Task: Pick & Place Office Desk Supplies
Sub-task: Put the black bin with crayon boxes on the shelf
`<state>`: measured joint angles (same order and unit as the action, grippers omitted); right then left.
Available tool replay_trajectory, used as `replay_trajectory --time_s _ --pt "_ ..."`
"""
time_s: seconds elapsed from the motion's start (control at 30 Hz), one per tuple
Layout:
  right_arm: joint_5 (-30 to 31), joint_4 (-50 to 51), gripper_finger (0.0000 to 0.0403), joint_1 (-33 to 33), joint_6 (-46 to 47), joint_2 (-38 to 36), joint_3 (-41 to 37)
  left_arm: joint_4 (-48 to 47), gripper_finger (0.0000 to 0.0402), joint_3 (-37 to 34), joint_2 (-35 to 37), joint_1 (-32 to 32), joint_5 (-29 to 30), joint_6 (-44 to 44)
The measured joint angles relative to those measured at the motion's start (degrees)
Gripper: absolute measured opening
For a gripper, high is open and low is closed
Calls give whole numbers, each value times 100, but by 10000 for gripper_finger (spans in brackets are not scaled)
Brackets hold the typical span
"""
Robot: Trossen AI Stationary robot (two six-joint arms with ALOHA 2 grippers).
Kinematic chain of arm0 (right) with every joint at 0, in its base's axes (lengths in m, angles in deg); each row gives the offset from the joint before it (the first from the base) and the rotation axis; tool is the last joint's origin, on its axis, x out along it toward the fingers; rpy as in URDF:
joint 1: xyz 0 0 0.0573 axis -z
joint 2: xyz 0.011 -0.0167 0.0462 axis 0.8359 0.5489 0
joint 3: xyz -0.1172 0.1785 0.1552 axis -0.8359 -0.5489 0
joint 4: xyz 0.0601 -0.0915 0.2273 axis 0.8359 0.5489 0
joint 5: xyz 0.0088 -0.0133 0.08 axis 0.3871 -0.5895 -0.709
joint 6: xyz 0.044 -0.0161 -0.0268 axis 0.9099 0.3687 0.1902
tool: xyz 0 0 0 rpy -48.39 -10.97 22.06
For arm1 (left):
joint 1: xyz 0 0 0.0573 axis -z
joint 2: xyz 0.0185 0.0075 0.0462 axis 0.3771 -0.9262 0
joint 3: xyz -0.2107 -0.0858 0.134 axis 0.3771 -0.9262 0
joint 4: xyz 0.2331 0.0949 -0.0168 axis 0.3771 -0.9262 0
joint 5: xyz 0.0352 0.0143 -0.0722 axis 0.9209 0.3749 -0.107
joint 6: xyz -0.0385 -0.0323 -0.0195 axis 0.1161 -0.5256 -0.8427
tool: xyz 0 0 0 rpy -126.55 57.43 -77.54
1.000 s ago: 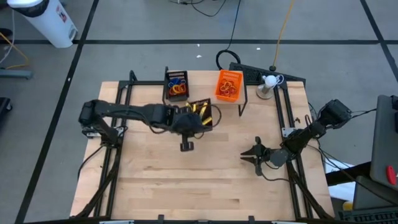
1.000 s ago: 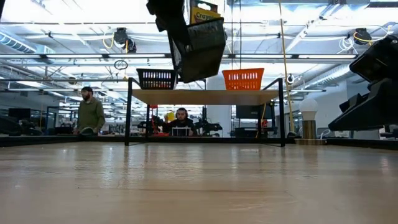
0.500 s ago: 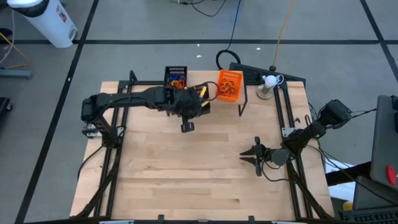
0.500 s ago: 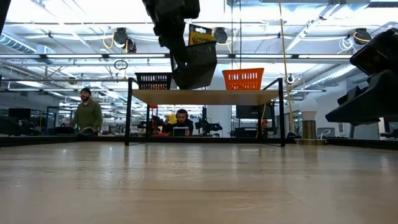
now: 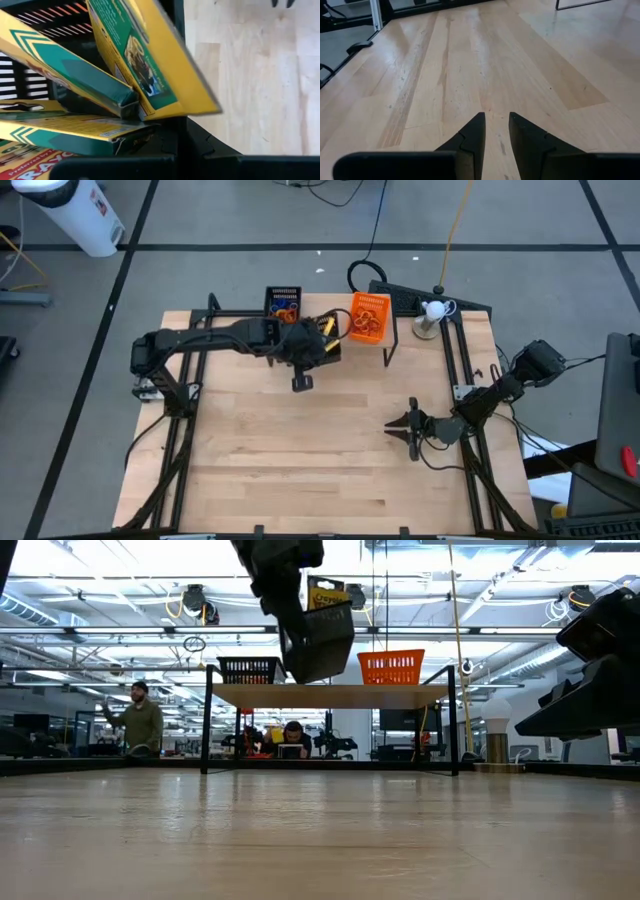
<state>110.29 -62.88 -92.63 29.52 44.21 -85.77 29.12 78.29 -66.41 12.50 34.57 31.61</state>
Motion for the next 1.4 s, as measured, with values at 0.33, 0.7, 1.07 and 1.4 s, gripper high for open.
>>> replay_trajectory --time_s 0.33,0.7,1.07,1.4 --pt "0 -1 75 0 8 1 1 10 0 0 0 -369 53 324" --pt "0 1 75 0 10 1 1 399 0 0 -2 -687 -100 634" --pt "0 1 75 0 9 0 2 675 0 0 -2 -783 -114 821" --pt "0 -1 75 0 10 -1 2 688 1 0 -4 -1082 -115 859"
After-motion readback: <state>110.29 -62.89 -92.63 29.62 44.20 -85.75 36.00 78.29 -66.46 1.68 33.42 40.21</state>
